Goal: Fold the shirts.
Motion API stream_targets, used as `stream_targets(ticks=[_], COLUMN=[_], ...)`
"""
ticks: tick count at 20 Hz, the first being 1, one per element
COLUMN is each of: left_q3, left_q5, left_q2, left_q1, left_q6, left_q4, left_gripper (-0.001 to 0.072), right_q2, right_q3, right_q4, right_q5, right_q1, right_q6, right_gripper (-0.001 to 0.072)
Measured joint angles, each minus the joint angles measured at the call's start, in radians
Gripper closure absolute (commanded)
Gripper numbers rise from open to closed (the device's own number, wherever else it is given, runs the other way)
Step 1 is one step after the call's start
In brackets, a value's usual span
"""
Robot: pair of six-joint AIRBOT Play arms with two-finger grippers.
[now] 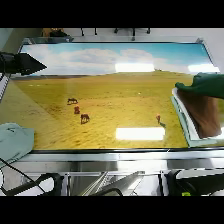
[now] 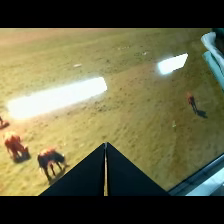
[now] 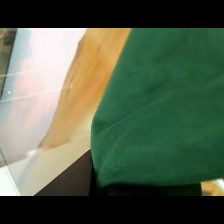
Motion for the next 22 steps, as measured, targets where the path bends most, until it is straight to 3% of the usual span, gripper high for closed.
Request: stream_targets(ticks=[8, 15, 16, 17, 18, 19, 22], left_q3=[0.0, 0.0, 0.0, 0.0, 0.0, 0.0, 0.0], left_q5=[-0.005, -0.019, -0.019, -0.021, -0.022, -0.022, -0.022], left_q2=[0.0, 0.0, 0.0, 0.0, 0.0, 0.0, -0.007], left_q1=[0.0, 0.0, 0.0, 0.0, 0.0, 0.0, 0.0], left_q6=[0.002, 0.002, 0.002, 0.002, 0.002, 0.002, 0.007], left_q4=[0.0, 0.001, 0.001, 0.002, 0.003, 0.003, 0.002], left_gripper=[0.0693, 0.0692, 0.0692, 0.0692, 0.0693, 0.0692, 0.0692], right_q2=[0.042, 0.048, 0.048, 0.048, 0.048, 0.047, 0.044], right_q3=[-0.042, -0.371, -0.415, -0.452, -0.484, -0.507, -0.53], right_q4=[-0.244, -0.465, -0.497, -0.532, -0.575, -0.609, -0.636], right_q5=[0.197, 0.13, 0.102, 0.076, 0.056, 0.034, -0.012], right_q1=[-0.017, -0.017, -0.017, -0.017, -0.017, -0.017, -0.016], right_q6=[0.036, 0.046, 0.046, 0.046, 0.046, 0.045, 0.027], right_gripper=[0.0693, 0.069, 0.0623, 0.0356, 0.0043, 0.0007, 0.0007])
